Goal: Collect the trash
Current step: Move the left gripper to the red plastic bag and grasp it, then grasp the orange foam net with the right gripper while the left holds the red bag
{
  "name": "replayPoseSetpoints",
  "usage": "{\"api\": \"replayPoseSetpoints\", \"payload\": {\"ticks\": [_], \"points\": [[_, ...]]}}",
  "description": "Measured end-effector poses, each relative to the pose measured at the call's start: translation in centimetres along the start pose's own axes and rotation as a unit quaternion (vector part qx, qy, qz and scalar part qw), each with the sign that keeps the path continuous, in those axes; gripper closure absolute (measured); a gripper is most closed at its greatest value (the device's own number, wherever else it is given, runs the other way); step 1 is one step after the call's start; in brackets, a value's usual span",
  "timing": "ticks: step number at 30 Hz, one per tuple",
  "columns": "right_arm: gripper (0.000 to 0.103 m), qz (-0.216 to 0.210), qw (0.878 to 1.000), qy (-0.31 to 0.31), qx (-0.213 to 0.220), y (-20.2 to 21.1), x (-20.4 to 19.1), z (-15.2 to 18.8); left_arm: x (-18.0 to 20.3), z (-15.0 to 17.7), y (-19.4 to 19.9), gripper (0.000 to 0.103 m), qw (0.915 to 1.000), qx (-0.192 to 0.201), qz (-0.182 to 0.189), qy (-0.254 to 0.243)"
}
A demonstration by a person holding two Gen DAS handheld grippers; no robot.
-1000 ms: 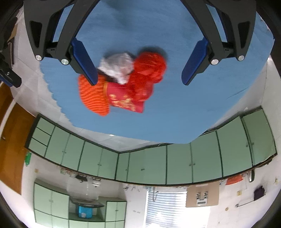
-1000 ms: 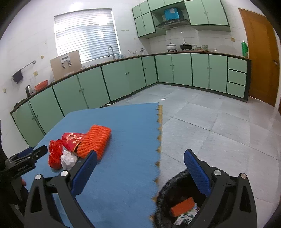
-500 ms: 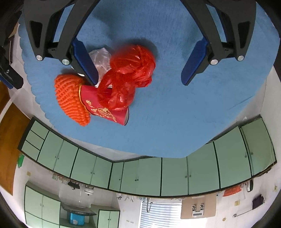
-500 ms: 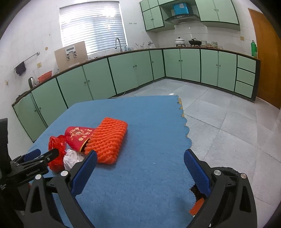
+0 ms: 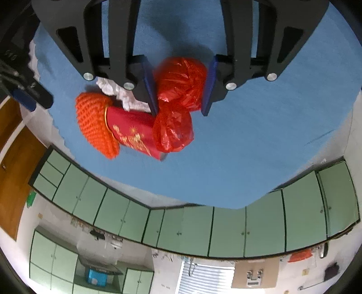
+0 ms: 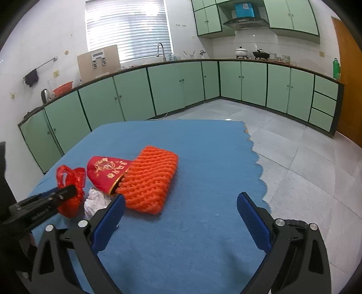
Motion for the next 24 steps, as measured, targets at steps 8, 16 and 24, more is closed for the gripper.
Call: {"api": "replayPoseSetpoints", "payload": {"ticks": [8, 16, 24], "points": [[0.006, -0.016, 1.000, 0.009, -0.012, -2.2, -2.6, -0.8, -0.6, -1.6, 0.8, 0.068, 0.9992, 0.031, -0.026, -0.003], [0.009, -0.015, 0.999, 0.014, -0.050, -4.7, -3.7, -0.7, -1.0, -1.5, 0.0, 0.069, 0.9995, 0.019, -0.026, 0.003], [0.032, -0.033, 0.995, 0.004, -0.090, -6.3, -3.6, -0.1, -1.5, -1.8, -0.7, 0.069, 0.9997, 0.011, -0.021, 0.006]]}}
Point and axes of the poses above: each gripper's, at about its wrist camera, not at the fingertips, and y roughly against the way its jaws point, x to its right, z to its underside, the point moved 4 cm from there along -y, roughly the way its jaws point, and after that the axes turned 13 degrees about y, right-handed, at the moved point
